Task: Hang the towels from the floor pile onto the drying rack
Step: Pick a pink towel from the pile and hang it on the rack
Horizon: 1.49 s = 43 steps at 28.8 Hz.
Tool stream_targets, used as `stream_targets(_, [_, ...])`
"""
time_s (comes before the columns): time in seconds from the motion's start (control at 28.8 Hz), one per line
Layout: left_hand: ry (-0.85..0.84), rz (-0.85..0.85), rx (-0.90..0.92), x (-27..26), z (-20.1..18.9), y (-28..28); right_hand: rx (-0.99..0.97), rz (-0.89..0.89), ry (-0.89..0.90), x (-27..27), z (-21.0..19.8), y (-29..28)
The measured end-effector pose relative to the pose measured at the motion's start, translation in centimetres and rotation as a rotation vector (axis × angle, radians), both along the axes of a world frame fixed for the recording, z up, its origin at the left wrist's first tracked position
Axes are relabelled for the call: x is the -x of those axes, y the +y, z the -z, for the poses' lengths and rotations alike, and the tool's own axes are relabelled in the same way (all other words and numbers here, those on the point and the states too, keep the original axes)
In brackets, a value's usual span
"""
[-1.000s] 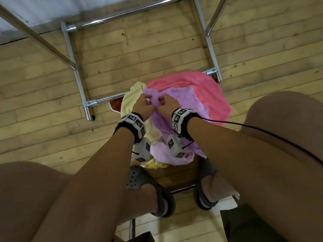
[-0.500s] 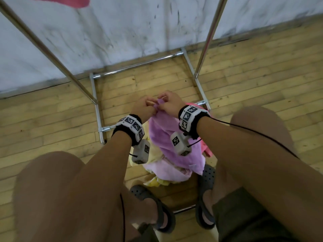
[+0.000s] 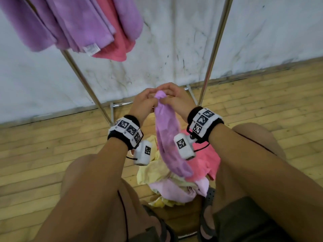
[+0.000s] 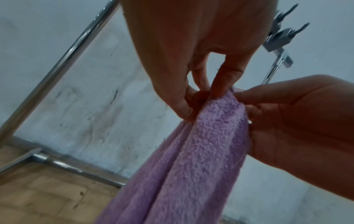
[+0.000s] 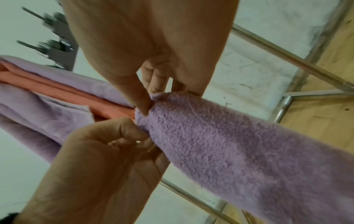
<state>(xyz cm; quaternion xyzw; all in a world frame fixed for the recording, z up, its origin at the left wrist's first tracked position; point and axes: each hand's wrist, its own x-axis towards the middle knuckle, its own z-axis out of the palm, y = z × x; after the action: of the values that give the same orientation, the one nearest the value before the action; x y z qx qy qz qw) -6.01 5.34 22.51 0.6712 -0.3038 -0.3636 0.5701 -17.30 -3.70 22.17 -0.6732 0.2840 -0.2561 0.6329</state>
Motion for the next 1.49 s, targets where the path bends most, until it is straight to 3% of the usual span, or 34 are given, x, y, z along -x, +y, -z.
stream_targets(0.14, [-0.046, 0.032, 0.075, -0.6, -1.7, 0.5, 0.048, -0.081, -0.064, 0.8, -2.4, 0.3])
stream_targets(0.31, [-0.214, 0.141, 0.029, -0.8, -0.5, 1.1, 0.066, -0.141, -0.029, 1.6, -2.3, 0.2])
stream_targets(0.59, [-0.315, 0.058, -0.013, -2.1, 0.9, 0.0, 0.183, -0.082, 0.094, 0.0, -0.5, -0.5])
stream_targets(0.83, [-0.2, -0.124, 0.147, -3.5, -0.3, -0.4, 0.404, -0.064, 0.453, -0.3, 0.4, -2.0])
stream_targets(0.9, [-0.162, -0.128, 0.116, -3.8, -0.4, -0.3, 0.365, -0.047, 0.383, -0.5, 0.3, -1.9])
stream_targets(1.01, [-0.156, 0.042, -0.023, -3.2, -0.1, -0.2, 0.285, -0.034, 0.2, -0.6, 0.1, -1.6])
stream_targets(1.15, [-0.305, 0.214, -0.116, -1.8, 0.2, -0.1, 0.217, -0.028, 0.131, -0.2, -0.1, -1.1])
stream_targets(1.39, [-0.299, 0.051, -0.042, -2.5, 0.0, 0.1, 0.259, -0.001, 0.25, 0.2, 0.1, -1.3])
stream_targets(1.49, [-0.262, 0.052, -0.046, -2.4, 0.0, 0.2, 0.204, -0.018, 0.162, 0.3, -0.1, -1.1])
